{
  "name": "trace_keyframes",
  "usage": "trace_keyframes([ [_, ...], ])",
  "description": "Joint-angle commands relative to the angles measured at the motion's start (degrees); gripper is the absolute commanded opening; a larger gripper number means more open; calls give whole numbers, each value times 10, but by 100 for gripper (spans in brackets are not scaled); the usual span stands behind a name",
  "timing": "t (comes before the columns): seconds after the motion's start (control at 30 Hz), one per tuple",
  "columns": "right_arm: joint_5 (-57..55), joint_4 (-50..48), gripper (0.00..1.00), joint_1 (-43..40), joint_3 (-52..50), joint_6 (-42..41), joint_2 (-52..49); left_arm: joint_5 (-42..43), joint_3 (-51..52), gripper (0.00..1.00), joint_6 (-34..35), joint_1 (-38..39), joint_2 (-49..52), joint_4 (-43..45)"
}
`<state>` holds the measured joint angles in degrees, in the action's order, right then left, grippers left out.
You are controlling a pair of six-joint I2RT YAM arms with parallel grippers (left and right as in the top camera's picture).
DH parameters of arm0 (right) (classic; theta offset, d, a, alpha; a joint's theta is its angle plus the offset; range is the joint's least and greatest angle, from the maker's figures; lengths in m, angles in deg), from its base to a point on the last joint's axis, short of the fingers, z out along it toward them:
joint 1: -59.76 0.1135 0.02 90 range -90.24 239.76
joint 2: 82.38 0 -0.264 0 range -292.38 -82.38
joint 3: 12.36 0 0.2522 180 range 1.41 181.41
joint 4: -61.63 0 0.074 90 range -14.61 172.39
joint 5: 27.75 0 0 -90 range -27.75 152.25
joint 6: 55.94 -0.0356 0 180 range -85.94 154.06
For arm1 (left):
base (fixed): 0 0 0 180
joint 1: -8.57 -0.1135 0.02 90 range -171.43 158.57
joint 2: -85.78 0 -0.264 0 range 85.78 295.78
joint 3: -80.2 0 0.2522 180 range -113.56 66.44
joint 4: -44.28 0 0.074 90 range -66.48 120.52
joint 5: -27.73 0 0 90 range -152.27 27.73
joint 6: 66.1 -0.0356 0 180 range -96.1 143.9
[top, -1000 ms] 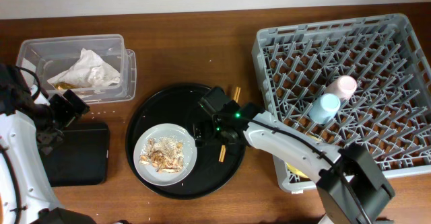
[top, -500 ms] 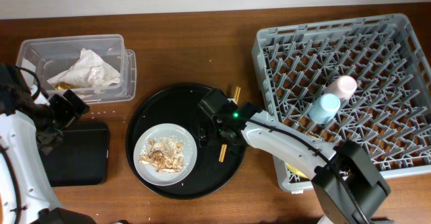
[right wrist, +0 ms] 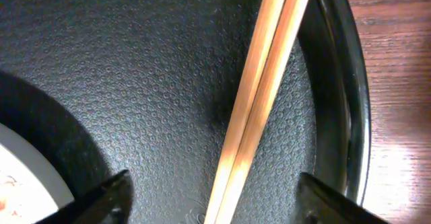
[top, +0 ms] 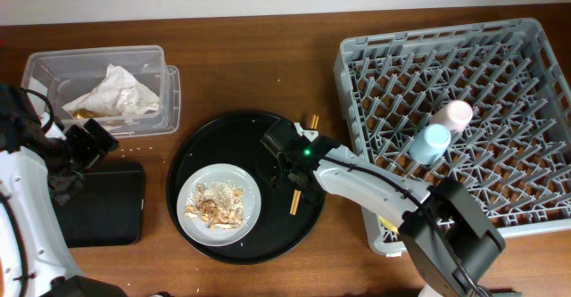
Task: Sort waste into correct bins and load items into the dishwasher rack
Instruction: 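Lower the right gripper and grasp one wooden chopstick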
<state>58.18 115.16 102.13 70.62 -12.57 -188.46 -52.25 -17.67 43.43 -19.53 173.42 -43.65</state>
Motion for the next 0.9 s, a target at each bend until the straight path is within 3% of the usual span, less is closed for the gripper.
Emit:
trace_keyframes([
  [0.0, -12, -7, 72, 3, 2, -6, -7, 0, -8, 99, 6, -2, -7, -1],
  [0.27, -16, -19, 62, 3, 1, -6, -37, 0, -8, 99, 6, -2, -7, -1],
  [0.47, -19, -20, 42, 3, 1, -6, -38, 0, -8, 99, 6, -2, -7, -1],
  [0.87, -15, -19, 24, 3, 2, -6, -38, 0, -8, 99, 6, -2, -7, -1],
])
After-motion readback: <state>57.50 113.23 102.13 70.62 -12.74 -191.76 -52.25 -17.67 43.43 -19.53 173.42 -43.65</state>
